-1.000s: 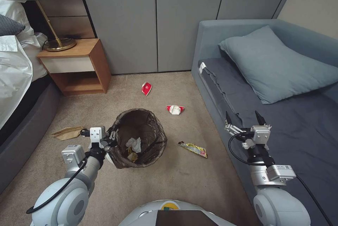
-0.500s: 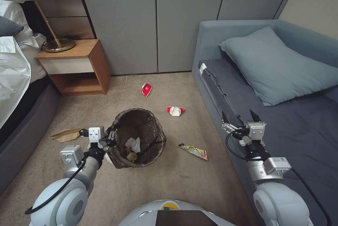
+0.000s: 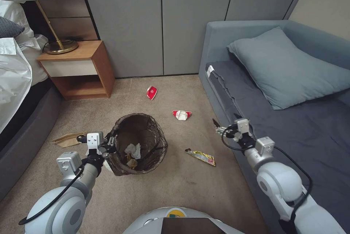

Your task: Pick up the trash bin, then pick up the garbage from the floor and place it into the trash bin.

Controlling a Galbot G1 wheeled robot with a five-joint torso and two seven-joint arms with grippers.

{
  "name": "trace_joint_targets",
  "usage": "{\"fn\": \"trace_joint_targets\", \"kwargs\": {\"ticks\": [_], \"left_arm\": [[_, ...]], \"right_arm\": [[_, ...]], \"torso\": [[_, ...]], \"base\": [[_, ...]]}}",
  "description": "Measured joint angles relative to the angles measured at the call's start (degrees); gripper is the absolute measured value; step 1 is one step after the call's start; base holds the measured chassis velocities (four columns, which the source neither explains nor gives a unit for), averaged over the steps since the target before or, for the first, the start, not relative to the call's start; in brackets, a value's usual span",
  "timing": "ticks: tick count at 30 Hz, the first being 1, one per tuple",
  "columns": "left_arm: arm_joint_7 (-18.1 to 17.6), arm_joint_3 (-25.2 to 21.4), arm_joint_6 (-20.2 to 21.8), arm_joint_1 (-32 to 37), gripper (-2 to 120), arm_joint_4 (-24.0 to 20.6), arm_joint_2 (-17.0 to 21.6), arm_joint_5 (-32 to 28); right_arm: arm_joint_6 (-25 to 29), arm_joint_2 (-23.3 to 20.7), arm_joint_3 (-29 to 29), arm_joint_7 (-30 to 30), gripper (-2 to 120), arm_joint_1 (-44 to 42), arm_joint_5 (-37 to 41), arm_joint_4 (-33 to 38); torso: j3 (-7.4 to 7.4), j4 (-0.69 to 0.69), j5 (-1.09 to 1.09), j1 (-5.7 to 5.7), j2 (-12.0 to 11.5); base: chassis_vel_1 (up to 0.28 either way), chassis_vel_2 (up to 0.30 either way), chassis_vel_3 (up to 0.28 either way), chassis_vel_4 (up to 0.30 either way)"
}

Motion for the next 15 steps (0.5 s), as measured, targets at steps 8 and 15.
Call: {"fn": "trace_joint_targets", "kwargs": {"ticks": [8,15], "left_arm": [[0.0,-1.8,0.1,0.2,8,0.0,0.5,-1.2],[-0.2,-2.4,0.4,0.0,8,0.0,-0.3,-2.3]], "right_arm": [[-6.0,-6.5,-9.6,-0.6,100,8.6,5.6,-7.9],[-8.6,-8.4,-14.7,-6.2,100,13.1,6.5,-16.1]], "torso": [[0.0,0.02,-0.01,0.0,0.0],[0.0,-0.01,0.0,0.0,0.0]], "base": [[0.0,0.0,0.0,0.0],[0.0,0.0,0.0,0.0]]}}
